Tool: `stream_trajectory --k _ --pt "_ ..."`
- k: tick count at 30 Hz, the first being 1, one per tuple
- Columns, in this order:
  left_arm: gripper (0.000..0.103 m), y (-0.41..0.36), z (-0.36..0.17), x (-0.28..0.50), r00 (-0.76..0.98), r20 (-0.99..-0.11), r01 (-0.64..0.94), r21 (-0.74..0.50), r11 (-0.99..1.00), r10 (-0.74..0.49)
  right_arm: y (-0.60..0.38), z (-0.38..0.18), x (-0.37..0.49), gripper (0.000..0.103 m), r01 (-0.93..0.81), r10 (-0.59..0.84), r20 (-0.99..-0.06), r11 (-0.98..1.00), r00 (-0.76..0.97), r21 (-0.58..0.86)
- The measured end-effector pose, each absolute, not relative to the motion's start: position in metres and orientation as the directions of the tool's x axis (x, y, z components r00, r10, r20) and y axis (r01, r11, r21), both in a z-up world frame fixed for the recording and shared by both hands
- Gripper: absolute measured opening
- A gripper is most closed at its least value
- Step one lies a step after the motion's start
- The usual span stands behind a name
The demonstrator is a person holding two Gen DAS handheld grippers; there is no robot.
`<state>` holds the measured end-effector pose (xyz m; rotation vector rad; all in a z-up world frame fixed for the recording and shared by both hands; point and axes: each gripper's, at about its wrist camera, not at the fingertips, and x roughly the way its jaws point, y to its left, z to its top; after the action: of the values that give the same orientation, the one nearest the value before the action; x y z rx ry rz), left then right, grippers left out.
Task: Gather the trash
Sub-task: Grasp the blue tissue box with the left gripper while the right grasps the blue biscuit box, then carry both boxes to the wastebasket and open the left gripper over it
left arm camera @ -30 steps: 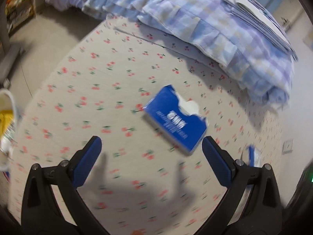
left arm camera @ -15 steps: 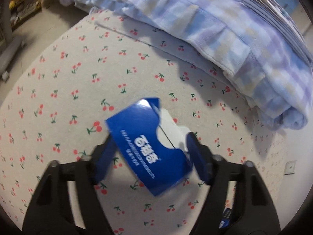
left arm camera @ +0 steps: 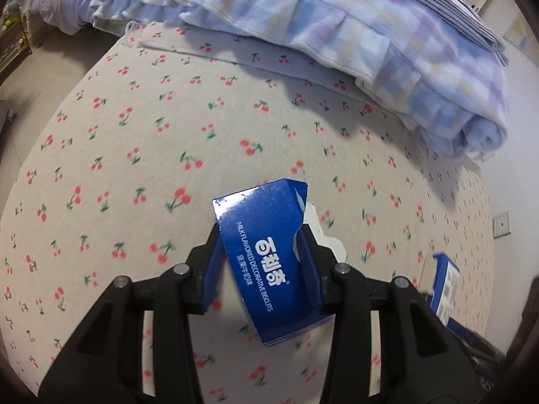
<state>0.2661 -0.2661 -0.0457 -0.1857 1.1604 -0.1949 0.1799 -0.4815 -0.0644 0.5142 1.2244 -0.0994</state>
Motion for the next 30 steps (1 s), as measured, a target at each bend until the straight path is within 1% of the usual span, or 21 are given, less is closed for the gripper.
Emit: stream_trajectory --k 3,7,8,9,10,17,20,22,27,28,30 --pt "0.045 -0.254 -0.043 0.255 0.379 -0.888 0.078 -0.249 0.965 -0.260 -0.469 -0.069 0.184 0.076 0.331 0.181 -0.928 0.897 0.324 0.291" --pt "0.045 -0.232 -0.038 0.247 0.377 -0.884 0.103 -0.258 0.961 -0.277 -0.459 -0.071 0.185 0.075 0.318 0.119 -0.941 0.921 0.317 0.224" --pt "0.045 -0.228 -0.037 0.244 0.377 -0.883 0.107 -0.259 0.960 -0.281 -0.458 -0.071 0.184 0.073 0.315 0.110 -0.942 0.925 0.317 0.214" --pt "0.045 -0.226 -0.037 0.239 0.378 -0.881 0.112 -0.261 0.959 -0.284 -0.457 -0.071 0.184 0.065 0.310 0.098 -0.944 0.929 0.315 0.200" --pt "0.045 -0.221 -0.035 0.236 0.379 -0.879 0.117 -0.264 0.958 -0.288 -0.456 -0.070 0.183 0.060 0.307 0.092 -0.945 0.932 0.314 0.193" --pt "0.045 -0.189 -0.017 0.212 0.399 -0.864 0.152 -0.269 0.951 -0.308 -0.460 -0.065 0.170 0.060 0.324 0.158 -0.933 0.908 0.323 0.265" --pt "0.045 -0.178 -0.009 0.201 0.413 -0.853 0.173 -0.272 0.947 -0.320 -0.457 -0.054 0.160 0.060 0.314 0.171 -0.923 0.906 0.344 0.284" --pt "0.045 -0.167 -0.004 0.191 0.425 -0.842 0.189 -0.277 0.942 -0.333 -0.453 -0.048 0.155 0.057 0.304 0.171 -0.918 0.908 0.357 0.287" --pt "0.045 -0.135 -0.001 0.168 0.465 -0.815 0.197 -0.285 0.938 -0.345 -0.437 -0.029 0.140 0.057 0.272 0.196 -0.899 0.909 0.392 0.317" --pt "0.045 -0.130 -0.003 0.166 0.458 -0.820 0.184 -0.292 0.938 -0.345 -0.432 -0.026 0.137 0.057 0.265 0.198 -0.896 0.910 0.398 0.319" --pt "0.045 -0.117 -0.004 0.164 0.435 -0.817 0.152 -0.349 0.925 -0.380 -0.423 -0.021 0.131 0.057 0.251 0.209 -0.890 0.911 0.406 0.328"
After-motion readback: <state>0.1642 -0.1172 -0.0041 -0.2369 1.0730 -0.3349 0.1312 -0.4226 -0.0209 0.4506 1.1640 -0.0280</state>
